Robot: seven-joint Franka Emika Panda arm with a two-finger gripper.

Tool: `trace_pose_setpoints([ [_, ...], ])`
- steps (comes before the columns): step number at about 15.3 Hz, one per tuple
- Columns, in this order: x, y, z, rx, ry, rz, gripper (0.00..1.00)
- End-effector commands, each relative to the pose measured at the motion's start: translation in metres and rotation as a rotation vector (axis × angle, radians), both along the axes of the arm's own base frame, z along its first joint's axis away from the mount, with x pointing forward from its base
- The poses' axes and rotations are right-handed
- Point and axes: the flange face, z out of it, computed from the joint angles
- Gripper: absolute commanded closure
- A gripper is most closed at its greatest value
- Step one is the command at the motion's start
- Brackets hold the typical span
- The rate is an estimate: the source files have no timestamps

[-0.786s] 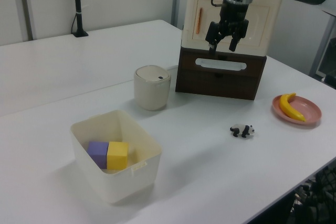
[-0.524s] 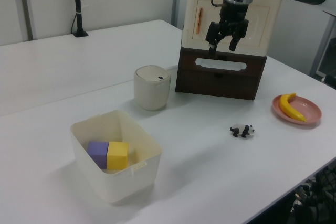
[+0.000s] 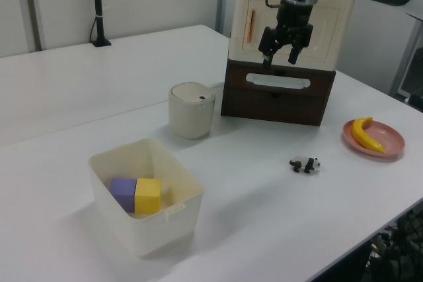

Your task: Slide open the drawer

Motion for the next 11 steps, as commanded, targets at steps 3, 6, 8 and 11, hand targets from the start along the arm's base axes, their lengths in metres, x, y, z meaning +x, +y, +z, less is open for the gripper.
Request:
trace_pose_setpoints([
  [3, 0.001, -0.002, 0.004, 0.001, -0.040, 0.012, 0.00],
  [6, 0.006, -0.015, 0.007, -0.033, -0.088, 0.212, 0.00],
  [8, 0.006, -0.030, 0.007, -0.053, -0.097, 0.349, 0.00],
  [11, 0.008, -0.041, 0.002, -0.069, -0.088, 0.466, 0.00],
])
